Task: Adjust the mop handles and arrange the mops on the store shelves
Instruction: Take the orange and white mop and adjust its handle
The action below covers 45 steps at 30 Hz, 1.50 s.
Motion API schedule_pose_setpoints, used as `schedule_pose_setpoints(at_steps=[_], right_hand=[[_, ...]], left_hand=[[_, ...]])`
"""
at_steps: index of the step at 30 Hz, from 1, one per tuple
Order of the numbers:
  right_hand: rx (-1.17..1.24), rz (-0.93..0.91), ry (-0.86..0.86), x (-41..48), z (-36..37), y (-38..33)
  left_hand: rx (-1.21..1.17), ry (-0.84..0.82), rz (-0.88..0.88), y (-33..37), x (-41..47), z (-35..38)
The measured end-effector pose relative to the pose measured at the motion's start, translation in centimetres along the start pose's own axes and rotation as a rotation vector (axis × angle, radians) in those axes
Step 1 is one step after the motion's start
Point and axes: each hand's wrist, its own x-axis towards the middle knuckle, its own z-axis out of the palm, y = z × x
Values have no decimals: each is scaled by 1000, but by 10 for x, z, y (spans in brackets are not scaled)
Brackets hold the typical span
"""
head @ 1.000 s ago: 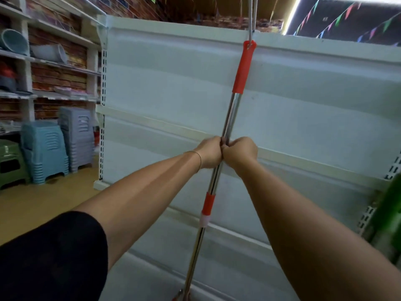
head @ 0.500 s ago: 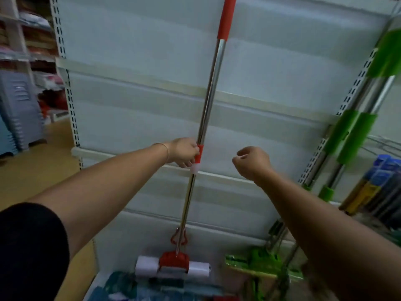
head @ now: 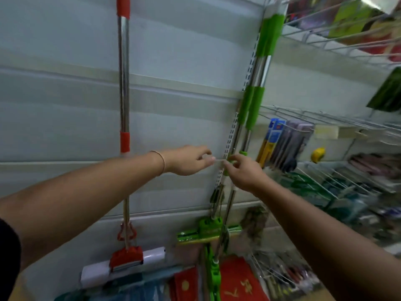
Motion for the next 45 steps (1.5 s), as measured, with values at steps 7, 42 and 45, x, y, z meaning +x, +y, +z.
schedule_pose_setpoints(at_steps=[7, 42, 45], right_hand=[[-114, 100, 87, -42, -65, 95], [-209, 853, 506, -292, -359, 522], [-168, 917, 527, -291, -360, 551]], left_hand=[[5, -45, 228, 108, 52, 38], [83, -215, 773, 573, 254, 262], [49, -213, 810, 594, 286, 282]])
